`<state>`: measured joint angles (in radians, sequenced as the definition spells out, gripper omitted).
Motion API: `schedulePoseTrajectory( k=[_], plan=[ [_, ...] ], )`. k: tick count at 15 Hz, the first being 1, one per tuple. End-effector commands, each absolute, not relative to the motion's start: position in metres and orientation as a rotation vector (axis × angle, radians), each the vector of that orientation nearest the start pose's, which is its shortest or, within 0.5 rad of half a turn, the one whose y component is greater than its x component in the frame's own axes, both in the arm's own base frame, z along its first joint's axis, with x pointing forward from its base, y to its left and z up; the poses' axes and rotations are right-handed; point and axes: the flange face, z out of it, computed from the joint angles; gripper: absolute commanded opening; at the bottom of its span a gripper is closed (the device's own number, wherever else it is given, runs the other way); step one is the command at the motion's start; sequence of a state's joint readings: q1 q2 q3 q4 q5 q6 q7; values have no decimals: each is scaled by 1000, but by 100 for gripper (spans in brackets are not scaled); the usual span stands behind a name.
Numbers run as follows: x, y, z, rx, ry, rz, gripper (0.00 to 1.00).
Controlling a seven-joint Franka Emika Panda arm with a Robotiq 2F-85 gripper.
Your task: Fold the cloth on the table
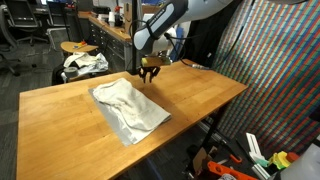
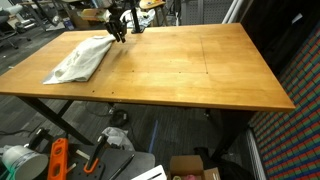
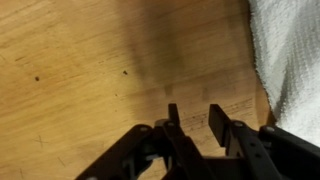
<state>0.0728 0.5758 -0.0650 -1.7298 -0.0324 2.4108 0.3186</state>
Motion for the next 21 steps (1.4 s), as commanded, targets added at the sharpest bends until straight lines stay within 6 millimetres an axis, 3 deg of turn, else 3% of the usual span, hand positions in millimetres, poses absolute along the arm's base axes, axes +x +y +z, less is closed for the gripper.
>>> schedulePoseTrajectory(
  k=[1, 5, 8, 12, 14, 18, 21],
  plan=[
    [640, 22, 291, -3050, 375, -293, 68],
    [602, 63, 302, -2984, 259, -355, 98],
    [574, 107, 310, -2949, 203, -418, 100],
    [546, 174, 316, -2948, 77, -655, 100],
    [546, 198, 321, -2954, 45, -764, 99],
    [580, 248, 346, -3111, 79, -944, 100],
    [591, 287, 343, -3273, 132, -814, 100]
  ],
)
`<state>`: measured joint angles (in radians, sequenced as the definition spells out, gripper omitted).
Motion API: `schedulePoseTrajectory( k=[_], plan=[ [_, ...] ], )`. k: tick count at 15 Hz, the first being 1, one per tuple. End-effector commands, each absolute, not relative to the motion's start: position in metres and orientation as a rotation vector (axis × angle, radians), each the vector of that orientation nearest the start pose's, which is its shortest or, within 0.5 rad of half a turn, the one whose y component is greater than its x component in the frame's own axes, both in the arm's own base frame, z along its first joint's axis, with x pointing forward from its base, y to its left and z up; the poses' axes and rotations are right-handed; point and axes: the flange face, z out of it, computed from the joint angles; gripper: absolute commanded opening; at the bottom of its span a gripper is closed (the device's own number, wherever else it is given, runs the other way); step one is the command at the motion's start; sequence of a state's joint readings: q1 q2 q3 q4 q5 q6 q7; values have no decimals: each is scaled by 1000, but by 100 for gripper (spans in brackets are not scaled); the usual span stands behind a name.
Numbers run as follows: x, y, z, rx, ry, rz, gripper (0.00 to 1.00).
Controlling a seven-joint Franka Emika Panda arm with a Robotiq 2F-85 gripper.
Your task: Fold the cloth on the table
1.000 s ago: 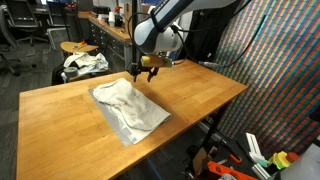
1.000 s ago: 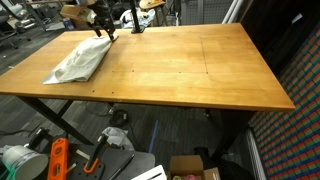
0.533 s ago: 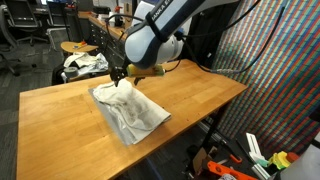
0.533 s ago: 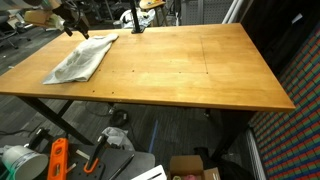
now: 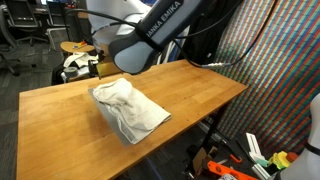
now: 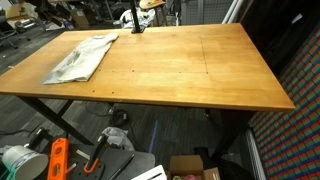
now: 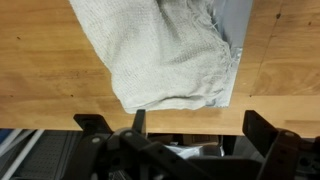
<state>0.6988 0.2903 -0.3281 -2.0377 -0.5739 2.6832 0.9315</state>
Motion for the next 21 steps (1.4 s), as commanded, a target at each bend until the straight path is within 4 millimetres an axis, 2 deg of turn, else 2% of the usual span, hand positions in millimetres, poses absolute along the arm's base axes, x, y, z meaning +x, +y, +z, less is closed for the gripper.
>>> schedulePoseTrajectory(
  k=[1, 4, 6, 7, 11, 15, 18, 21],
  plan=[
    [599, 295, 333, -3343, 123, -708, 100],
    [610, 310, 323, -3470, 163, -420, 100],
    [620, 310, 319, -3516, 125, -200, 100],
    [629, 303, 317, -3522, 109, -110, 100],
    [671, 289, 310, -3497, 77, -46, 100],
    [717, 259, 295, -3372, 49, -26, 100],
    [740, 243, 279, -3261, 52, 23, 100],
    [752, 236, 265, -3203, 52, 30, 100]
  ],
)
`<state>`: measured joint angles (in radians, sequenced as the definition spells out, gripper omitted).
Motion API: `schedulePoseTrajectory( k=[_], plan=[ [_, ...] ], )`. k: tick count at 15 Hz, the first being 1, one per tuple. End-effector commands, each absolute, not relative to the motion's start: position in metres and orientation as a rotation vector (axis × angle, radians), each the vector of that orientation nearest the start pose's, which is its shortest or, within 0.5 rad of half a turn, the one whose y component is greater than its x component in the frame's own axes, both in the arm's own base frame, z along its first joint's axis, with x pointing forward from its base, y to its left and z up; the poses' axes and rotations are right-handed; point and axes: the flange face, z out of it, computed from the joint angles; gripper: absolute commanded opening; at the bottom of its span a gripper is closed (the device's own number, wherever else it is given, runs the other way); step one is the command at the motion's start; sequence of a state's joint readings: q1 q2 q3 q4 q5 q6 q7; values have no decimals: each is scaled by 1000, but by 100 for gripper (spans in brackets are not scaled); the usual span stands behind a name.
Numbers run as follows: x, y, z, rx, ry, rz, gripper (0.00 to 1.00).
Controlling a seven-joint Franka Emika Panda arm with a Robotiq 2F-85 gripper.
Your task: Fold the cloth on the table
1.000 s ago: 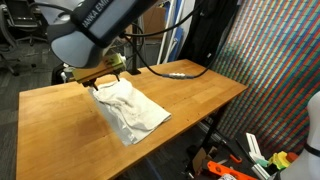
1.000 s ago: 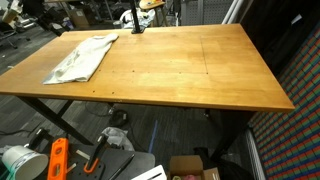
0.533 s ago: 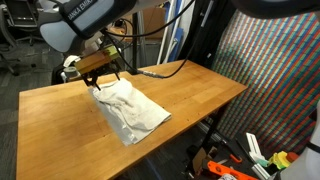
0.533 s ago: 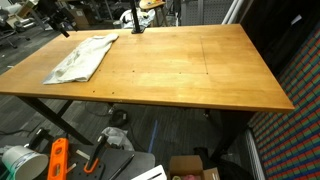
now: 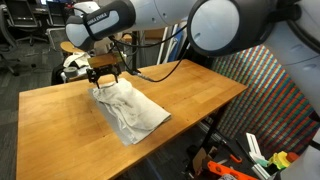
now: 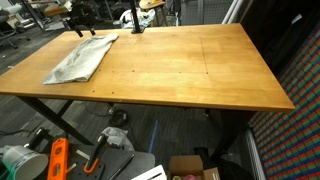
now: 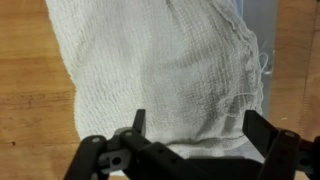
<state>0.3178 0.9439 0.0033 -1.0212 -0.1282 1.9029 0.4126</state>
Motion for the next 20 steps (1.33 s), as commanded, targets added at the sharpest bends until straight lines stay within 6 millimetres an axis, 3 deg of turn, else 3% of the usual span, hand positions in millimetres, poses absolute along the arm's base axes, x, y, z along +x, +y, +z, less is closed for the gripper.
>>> schedulePoseTrajectory(
  k=[1, 3, 4, 5, 12, 15, 20],
  plan=[
    [755, 235, 261, -3191, 55, 26, 100],
    [758, 237, 258, -3169, 55, 17, 100],
    [759, 239, 255, -3163, 54, 2, 90],
    [761, 241, 254, -3160, 56, -11, 73],
    [764, 239, 242, -3154, 56, -4, 18],
    [765, 235, 233, -3145, 54, 15, 11],
    [773, 222, 241, -3135, 133, -25, 15]
  ],
)
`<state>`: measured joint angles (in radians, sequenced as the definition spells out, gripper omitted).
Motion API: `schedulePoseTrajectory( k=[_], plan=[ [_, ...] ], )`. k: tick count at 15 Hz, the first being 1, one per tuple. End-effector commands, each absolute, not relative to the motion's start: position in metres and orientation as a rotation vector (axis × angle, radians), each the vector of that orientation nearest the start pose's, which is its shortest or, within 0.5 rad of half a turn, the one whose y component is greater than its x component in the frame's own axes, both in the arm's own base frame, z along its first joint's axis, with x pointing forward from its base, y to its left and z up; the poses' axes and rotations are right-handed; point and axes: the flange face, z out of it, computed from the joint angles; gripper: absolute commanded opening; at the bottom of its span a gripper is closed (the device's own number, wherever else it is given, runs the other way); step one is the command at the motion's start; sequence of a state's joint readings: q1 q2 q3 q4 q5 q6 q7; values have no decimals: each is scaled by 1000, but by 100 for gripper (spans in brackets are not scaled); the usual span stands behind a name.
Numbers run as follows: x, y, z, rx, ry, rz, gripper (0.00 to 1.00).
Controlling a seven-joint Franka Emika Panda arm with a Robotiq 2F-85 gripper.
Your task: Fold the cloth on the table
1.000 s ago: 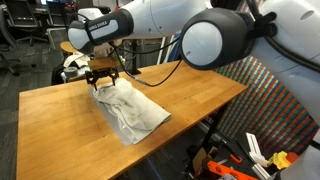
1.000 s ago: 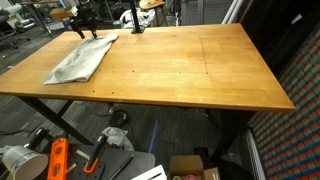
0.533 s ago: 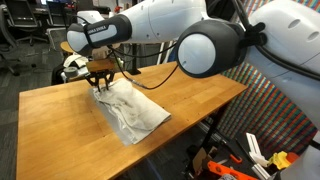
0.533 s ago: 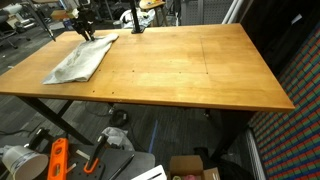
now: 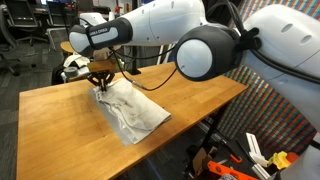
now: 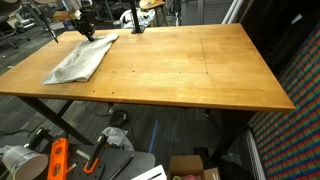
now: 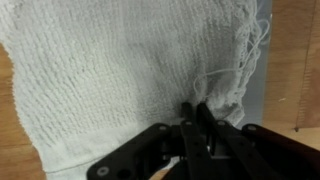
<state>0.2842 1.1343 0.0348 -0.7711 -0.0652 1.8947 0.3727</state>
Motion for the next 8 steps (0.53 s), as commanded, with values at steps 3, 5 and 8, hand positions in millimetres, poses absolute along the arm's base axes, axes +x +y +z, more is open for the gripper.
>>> schedulePoseTrajectory(
  k=[3, 5, 8],
  plan=[
    [780, 206, 245, -3126, 221, -57, 18],
    [784, 196, 246, -3116, 281, -67, 15],
    [787, 185, 243, -3109, 333, -64, 15]
  ],
)
